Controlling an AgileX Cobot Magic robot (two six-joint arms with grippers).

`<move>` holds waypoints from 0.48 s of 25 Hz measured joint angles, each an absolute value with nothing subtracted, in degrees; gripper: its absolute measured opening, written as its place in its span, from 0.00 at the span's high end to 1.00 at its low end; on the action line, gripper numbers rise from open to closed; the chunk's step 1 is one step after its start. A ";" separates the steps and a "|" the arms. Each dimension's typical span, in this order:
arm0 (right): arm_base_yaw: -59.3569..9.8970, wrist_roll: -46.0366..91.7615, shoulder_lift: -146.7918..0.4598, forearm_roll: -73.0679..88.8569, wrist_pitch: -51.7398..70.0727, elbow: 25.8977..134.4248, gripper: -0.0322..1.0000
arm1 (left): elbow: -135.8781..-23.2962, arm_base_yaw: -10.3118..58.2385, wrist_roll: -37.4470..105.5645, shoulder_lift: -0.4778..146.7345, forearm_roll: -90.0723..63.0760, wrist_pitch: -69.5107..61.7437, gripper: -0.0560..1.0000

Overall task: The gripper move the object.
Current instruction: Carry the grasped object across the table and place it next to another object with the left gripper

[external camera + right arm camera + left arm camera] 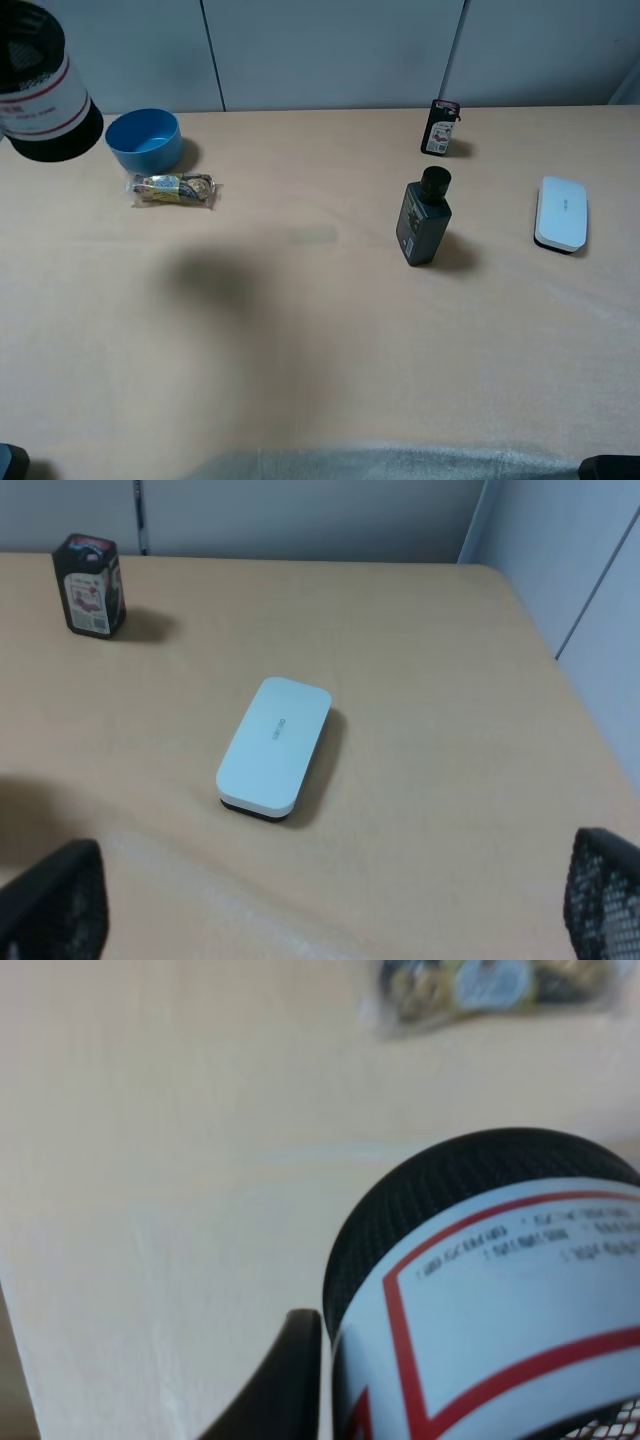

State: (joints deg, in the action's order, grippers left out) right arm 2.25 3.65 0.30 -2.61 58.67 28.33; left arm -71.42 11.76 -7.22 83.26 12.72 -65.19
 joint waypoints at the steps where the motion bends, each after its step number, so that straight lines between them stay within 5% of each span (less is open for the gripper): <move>1: 2.25 3.65 0.30 -2.61 58.67 28.33 0.30 | -69.73 11.04 -7.33 83.19 12.35 -64.06 0.77; 12: 2.25 3.65 0.30 -2.61 58.67 28.33 0.30 | -58.17 7.39 -8.40 83.19 10.61 -47.92 0.77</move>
